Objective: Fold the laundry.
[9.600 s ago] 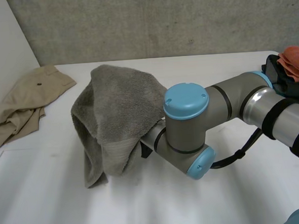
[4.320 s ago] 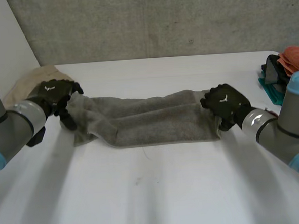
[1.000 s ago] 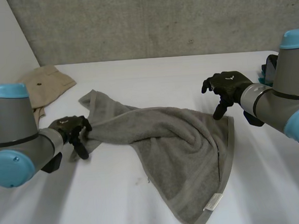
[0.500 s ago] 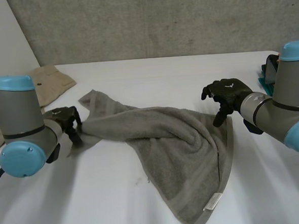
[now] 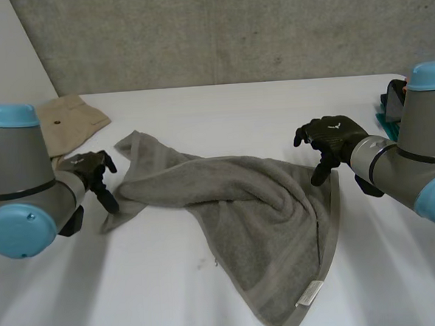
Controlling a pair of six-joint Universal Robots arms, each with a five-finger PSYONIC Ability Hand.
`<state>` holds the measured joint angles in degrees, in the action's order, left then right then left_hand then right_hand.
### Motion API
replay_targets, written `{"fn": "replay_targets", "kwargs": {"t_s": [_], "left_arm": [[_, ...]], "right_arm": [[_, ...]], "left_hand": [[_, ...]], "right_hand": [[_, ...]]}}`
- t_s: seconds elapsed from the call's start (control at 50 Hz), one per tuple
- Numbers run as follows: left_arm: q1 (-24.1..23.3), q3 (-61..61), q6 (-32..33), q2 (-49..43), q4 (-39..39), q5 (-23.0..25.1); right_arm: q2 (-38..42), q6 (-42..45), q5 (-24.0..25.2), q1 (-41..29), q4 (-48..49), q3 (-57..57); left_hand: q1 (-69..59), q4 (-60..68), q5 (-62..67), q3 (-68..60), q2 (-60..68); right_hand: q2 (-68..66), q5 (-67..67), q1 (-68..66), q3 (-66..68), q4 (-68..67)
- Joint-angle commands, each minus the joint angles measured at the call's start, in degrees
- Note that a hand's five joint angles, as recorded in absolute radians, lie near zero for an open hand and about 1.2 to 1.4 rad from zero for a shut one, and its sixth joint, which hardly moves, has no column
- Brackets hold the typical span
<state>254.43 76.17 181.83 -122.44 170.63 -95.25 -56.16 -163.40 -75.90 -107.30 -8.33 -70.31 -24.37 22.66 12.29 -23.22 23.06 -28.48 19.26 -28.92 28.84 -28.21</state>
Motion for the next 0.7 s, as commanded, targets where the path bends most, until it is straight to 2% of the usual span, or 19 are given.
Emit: {"fn": "replay_targets", "kwargs": {"t_s": [0.02, 0.16, 0.26, 0.36, 0.38, 0.4, 0.5, 0.56, 0.64, 0.7], "left_arm": [[-1.39, -5.24, 0.2, -5.96, -1.97, -1.26], [-4.2, -8.84, 1.16, -9.48, -2.41, -2.22], [-4.29, -12.53, 1.86, -12.82, -3.64, -4.59], [-4.47, -14.65, 2.3, -13.26, -5.05, -7.32], [-4.47, -15.26, 2.65, -13.09, -4.87, -7.93], [-4.55, -15.52, 3.09, -13.09, -4.78, -8.29], [-5.08, -16.93, 5.29, -11.68, -5.31, -9.87], [-5.26, -15.88, 5.91, -7.65, -5.48, -8.82], [-5.17, -12.81, 7.75, 0.96, -5.75, -4.87], [-5.35, -9.65, 13.19, 8.87, -6.01, -1.62]], "right_arm": [[0.0, 0.01, 0.05, -0.01, 0.07, -0.09], [0.0, 0.01, 0.05, 0.25, 0.07, -0.35], [-0.18, 0.01, 0.13, 0.34, 0.07, -0.62], [-0.97, 0.01, 0.57, 0.69, 0.33, -0.97], [-1.14, 0.01, 0.66, 0.78, 0.42, -1.06], [-1.49, 0.01, 0.75, 0.87, 0.6, -1.14], [-2.29, 0.01, 0.92, 1.22, 1.21, -0.97], [-2.72, 0.19, 0.93, 1.48, 1.3, -0.36], [-2.9, 0.71, 1.45, 2.01, 0.95, 1.84], [-2.29, 1.24, 3.11, 2.01, 0.34, 5.25]], "left_hand": [[1.71, 0.0, 0.37, 0.56, -0.4], [-0.14, 1.85, 2.22, -1.29, 1.45], [-0.81, 2.52, 2.89, -1.96, 2.12], [-31.02, 32.73, 33.11, -32.17, 32.33], [-52.57, 54.28, 54.65, -53.72, 53.88], [-55.6, 57.31, 57.68, -56.75, 56.91], [-55.63, 57.34, 57.71, -56.78, 56.94], [-55.63, 57.34, 57.71, -56.78, 56.94], [-55.63, 57.34, 57.71, -56.78, 56.94], [-55.63, 57.34, 57.71, -56.78, 56.94]], "right_hand": [[-5.57, 4.79, -5.13, 5.22, -5.85], [-5.57, 4.79, -5.13, 5.22, -5.85], [-5.74, 4.96, -5.3, 5.39, -6.02], [-5.91, 5.13, -5.47, 5.56, -6.18], [-5.91, 5.13, -5.47, 5.56, -6.18], [-6.08, 5.3, -5.64, 5.72, -6.35], [-6.08, 5.3, -5.64, 5.72, -6.35], [-5.91, 5.13, -5.47, 5.56, -6.19], [-5.07, 4.29, -4.63, 4.72, -5.34], [-2.89, 2.11, -2.45, 2.54, -3.17]]}}
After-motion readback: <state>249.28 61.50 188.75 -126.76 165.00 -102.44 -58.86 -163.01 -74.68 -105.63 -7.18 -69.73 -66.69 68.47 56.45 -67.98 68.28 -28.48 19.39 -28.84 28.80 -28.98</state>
